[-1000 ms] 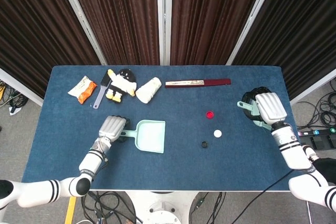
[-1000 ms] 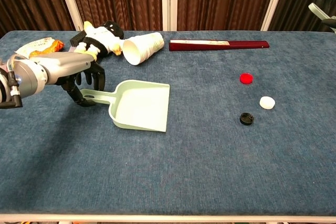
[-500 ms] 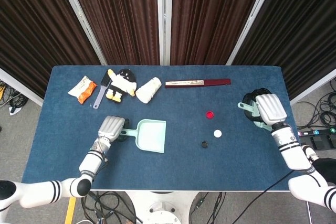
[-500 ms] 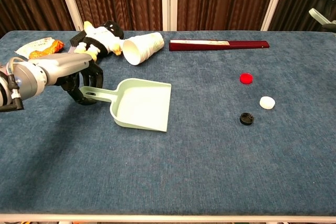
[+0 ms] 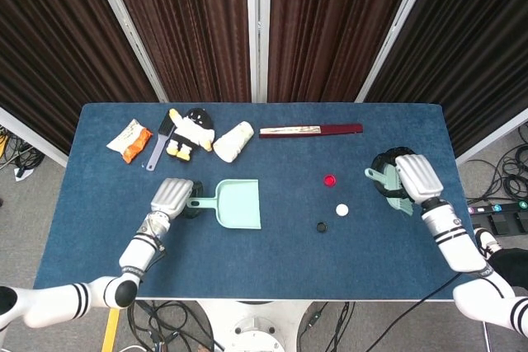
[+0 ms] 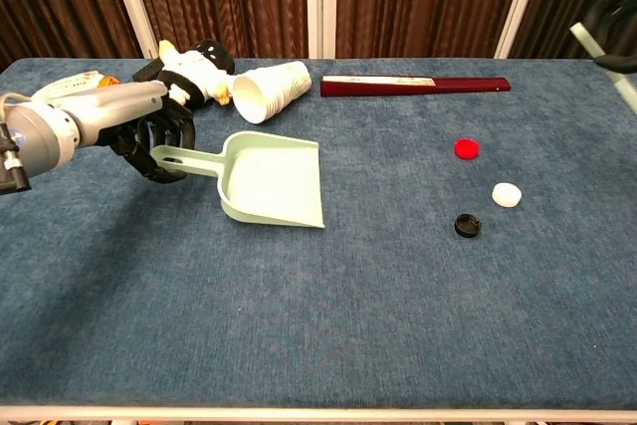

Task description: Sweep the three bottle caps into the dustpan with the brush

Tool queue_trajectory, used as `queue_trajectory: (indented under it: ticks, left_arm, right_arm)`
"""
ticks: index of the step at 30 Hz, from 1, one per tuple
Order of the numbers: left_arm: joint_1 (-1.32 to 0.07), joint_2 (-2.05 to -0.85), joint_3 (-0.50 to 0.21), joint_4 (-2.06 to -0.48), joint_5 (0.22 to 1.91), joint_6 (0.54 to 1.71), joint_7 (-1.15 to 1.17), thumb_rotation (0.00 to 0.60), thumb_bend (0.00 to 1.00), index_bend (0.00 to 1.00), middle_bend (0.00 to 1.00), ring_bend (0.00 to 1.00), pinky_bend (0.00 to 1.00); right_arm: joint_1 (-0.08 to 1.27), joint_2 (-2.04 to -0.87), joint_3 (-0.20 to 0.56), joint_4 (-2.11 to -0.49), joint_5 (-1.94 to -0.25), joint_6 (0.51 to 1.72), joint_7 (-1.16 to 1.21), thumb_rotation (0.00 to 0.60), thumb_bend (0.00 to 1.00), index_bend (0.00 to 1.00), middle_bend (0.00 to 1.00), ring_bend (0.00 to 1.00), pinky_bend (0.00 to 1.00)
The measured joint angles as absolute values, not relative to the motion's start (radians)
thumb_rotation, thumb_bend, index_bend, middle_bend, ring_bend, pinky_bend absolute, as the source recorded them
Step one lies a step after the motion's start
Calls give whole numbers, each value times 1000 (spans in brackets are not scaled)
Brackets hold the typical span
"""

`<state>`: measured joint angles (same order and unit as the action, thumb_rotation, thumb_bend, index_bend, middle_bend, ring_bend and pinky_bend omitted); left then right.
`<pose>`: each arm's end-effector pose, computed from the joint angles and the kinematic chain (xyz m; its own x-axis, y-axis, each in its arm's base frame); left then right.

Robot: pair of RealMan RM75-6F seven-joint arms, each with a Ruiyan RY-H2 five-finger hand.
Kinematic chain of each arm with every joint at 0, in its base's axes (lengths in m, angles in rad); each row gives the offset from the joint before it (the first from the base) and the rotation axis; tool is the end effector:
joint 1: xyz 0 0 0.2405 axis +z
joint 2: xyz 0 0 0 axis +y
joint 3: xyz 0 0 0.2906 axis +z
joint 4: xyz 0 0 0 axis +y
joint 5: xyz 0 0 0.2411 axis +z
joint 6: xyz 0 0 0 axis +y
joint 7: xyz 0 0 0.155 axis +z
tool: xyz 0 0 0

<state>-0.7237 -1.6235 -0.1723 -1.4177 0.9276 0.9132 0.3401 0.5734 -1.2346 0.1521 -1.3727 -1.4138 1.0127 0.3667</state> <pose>-0.1979 0.3773 -0.0800 0.3396 0.3977 0.8524 0.9380 -0.2098 -0.2758 -0.2818 -0.3912 0.0907 0.2032 -0.2220 0.9536 -0.9576 -0.2481 0.1463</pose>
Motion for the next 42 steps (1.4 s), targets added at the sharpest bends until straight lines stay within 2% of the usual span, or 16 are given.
queue_trajectory:
  ticks: [7,14,22,33,42]
  left_arm:
    - [-742,-1651,-179,-1382,938,872,298,600,403,636,596,494,465]
    - [-756,-1665,-181,-1349,1001,846,234,600,403,636,596,495,465]
    - [-765,-1675,-188,-1332,983,820,208,600,403,636,596,495,465]
    - [-759,-1682,-207,-1338,911,810,180,600,402,636,596,494,469]
    - [-759,-1697,-203,-1338,898,807,172,600,401,636,596,494,469]
  right_arm:
    - [601,-1289,107,-1367,-1524,996,520,600,428,706,602,289,238]
    - [603,-1356,73,-1320,-1570,1037,502,600,428,707,602,289,238]
    - [584,-1467,68,-1192,-1580,1114,511,600,428,722,602,289,238]
    - [580,-1654,72,-972,-1601,1217,725,600,428,737,608,307,238]
    - [602,-1757,86,-902,-1609,1262,792,600,432,737,608,307,238]
